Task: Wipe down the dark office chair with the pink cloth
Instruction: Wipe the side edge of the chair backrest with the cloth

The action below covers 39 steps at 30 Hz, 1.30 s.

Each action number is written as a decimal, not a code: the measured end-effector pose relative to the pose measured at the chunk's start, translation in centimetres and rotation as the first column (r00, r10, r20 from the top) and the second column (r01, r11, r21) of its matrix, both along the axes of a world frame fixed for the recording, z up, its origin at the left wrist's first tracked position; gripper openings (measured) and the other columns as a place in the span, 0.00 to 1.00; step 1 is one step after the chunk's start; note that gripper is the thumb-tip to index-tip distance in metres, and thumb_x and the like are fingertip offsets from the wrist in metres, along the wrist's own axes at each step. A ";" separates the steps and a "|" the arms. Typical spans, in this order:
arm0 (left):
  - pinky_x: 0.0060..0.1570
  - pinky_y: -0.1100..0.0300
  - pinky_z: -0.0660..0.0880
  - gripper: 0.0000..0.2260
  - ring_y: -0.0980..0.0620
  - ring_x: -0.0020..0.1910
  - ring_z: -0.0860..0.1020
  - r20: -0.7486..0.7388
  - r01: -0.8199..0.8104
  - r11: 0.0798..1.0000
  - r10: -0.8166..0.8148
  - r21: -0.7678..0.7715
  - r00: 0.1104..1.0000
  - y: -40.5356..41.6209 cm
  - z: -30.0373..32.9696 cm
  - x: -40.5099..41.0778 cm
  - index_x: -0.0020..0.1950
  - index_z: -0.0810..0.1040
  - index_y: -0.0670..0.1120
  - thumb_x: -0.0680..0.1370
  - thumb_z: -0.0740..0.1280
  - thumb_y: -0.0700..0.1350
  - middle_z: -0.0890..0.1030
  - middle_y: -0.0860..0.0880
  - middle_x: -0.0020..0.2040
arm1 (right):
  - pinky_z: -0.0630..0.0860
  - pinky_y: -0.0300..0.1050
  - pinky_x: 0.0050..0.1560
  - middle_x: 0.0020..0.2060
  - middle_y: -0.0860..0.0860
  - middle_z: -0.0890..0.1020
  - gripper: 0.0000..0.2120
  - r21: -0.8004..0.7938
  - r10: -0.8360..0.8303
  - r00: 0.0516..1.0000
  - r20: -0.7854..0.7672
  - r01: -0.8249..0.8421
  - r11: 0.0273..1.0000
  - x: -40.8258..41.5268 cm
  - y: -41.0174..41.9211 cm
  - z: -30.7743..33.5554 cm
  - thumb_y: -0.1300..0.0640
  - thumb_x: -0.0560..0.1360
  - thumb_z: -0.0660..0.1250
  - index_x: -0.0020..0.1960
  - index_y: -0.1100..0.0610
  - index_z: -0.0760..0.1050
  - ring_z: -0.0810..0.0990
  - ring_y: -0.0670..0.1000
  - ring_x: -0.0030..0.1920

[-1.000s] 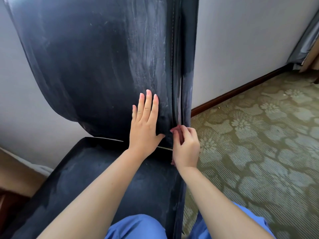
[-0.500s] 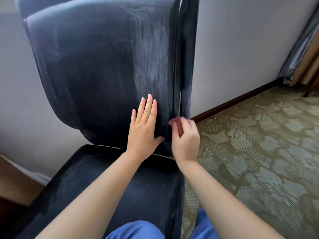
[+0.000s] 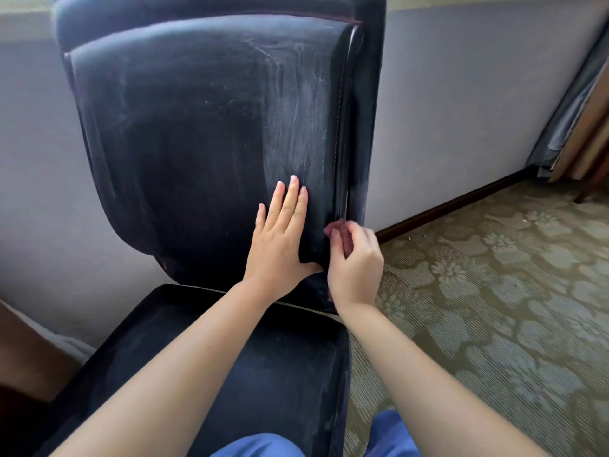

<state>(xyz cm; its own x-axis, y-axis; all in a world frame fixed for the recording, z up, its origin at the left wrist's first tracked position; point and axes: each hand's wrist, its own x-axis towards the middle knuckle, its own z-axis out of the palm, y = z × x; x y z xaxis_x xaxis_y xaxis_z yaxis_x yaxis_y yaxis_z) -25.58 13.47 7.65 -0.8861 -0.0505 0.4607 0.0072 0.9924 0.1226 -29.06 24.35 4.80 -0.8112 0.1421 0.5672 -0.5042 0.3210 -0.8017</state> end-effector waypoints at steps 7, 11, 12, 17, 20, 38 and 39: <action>0.72 0.44 0.46 0.54 0.51 0.75 0.39 -0.086 0.005 0.999 -0.008 -0.039 0.996 -0.3 1.1 -0.5 0.77 0.47 0.41 0.64 0.77 0.58 0.41 0.50 0.75 | 0.63 0.29 0.43 0.41 0.49 0.77 0.04 -0.040 0.000 0.996 -0.084 -0.003 0.999 -2.5 -0.3 5.6 0.60 0.75 0.67 0.45 0.58 0.80 0.72 0.44 0.40; 0.72 0.43 0.45 0.55 0.51 0.75 0.38 -0.066 -0.001 0.998 -0.003 -0.059 0.998 -1.0 3.1 -0.8 0.78 0.48 0.44 0.63 0.77 0.59 0.39 0.51 0.75 | 0.63 0.28 0.42 0.43 0.51 0.79 0.05 -0.032 -0.001 0.999 -0.050 0.000 0.999 -3.2 -0.6 6.9 0.59 0.76 0.66 0.47 0.58 0.80 0.72 0.44 0.41; 0.72 0.44 0.44 0.55 0.52 0.74 0.37 -0.049 -0.004 0.998 0.001 -0.059 0.999 -1.2 3.7 -1.0 0.78 0.47 0.44 0.63 0.77 0.59 0.38 0.51 0.75 | 0.63 0.27 0.42 0.43 0.51 0.79 0.04 -0.029 -0.003 0.999 -0.042 0.002 1.000 -2.7 -0.6 6.1 0.60 0.76 0.66 0.46 0.58 0.80 0.72 0.44 0.41; 0.73 0.43 0.44 0.58 0.49 0.76 0.36 0.021 0.004 0.995 -0.002 -0.100 1.000 -1.8 6.5 -1.5 0.78 0.43 0.47 0.62 0.78 0.59 0.39 0.49 0.78 | 0.62 0.28 0.43 0.44 0.53 0.79 0.05 0.054 0.020 0.999 -0.035 -0.018 0.998 -1.9 0.1 5.1 0.61 0.74 0.68 0.48 0.61 0.80 0.72 0.45 0.43; 0.72 0.41 0.45 0.59 0.48 0.76 0.36 0.032 -0.008 0.996 0.011 -0.090 0.999 -1.3 7.3 -2.0 0.78 0.42 0.47 0.61 0.78 0.60 0.39 0.50 0.78 | 0.62 0.30 0.42 0.44 0.53 0.79 0.06 0.084 0.038 0.998 -0.056 -0.033 0.996 -3.3 0.2 7.0 0.59 0.75 0.69 0.48 0.61 0.80 0.72 0.45 0.42; 0.72 0.36 0.47 0.58 0.49 0.75 0.34 0.075 -0.024 0.994 0.031 -0.104 0.997 -0.8 7.6 -2.1 0.77 0.38 0.49 0.62 0.74 0.65 0.33 0.54 0.76 | 0.66 0.32 0.42 0.41 0.48 0.76 0.03 0.001 0.013 0.998 -0.063 -0.013 1.000 -2.4 -0.1 7.0 0.60 0.75 0.67 0.46 0.60 0.78 0.74 0.46 0.41; 0.72 0.35 0.46 0.58 0.49 0.75 0.34 0.076 -0.022 0.994 0.031 -0.112 0.997 -0.9 7.7 -2.2 0.77 0.38 0.49 0.62 0.74 0.66 0.33 0.54 0.76 | 0.66 0.32 0.42 0.41 0.48 0.77 0.03 0.015 0.022 0.997 -0.073 -0.021 1.000 -2.5 0.0 6.6 0.60 0.75 0.67 0.46 0.60 0.78 0.75 0.46 0.41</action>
<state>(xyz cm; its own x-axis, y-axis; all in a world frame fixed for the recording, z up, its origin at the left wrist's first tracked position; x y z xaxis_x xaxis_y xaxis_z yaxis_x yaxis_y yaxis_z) -27.81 12.57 15.37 -0.9184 -0.0272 0.3947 -0.0247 0.9996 0.0113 -31.51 24.36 11.45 -0.7704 0.1165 0.6269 -0.5681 0.3211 -0.7578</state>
